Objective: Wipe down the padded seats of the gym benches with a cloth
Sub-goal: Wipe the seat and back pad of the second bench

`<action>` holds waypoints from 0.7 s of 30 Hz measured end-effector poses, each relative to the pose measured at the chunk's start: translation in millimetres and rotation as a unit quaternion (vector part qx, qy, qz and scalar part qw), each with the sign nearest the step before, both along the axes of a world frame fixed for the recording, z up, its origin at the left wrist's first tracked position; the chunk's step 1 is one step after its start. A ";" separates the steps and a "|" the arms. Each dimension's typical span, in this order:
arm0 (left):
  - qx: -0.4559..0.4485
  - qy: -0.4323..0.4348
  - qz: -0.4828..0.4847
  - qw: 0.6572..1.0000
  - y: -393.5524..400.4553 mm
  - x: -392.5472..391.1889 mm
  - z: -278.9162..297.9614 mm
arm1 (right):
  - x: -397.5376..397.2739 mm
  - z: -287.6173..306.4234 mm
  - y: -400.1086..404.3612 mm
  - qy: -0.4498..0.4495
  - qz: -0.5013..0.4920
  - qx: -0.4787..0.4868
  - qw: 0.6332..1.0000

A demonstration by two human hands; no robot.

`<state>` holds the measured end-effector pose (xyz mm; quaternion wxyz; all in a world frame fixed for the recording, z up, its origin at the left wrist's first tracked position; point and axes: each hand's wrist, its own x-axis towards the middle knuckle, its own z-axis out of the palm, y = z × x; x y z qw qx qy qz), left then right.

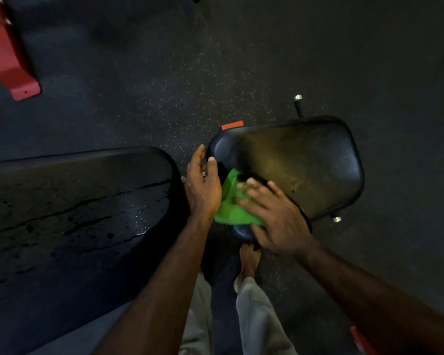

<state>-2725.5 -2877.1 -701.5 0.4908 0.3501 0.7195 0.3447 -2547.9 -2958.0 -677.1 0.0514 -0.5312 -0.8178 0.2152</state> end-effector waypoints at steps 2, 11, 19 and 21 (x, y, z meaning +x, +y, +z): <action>0.022 0.039 -0.034 0.998 -1.6 0.3 -0.2 | -20.9 3.3 -17.4 0.032 -0.135 -0.023 0.990; 0.121 0.180 -0.168 0.962 1.3 7.1 -3.2 | -29.6 2.1 -52.4 0.010 -0.208 -0.039 0.977; 0.159 0.243 -0.238 0.927 21.3 10.5 -2.0 | -34.1 2.2 -63.9 0.022 -0.408 -0.028 0.912; 0.170 0.262 -0.260 0.914 27.4 14.2 -2.2 | -59.9 5.5 -65.9 0.003 -0.410 -0.038 0.911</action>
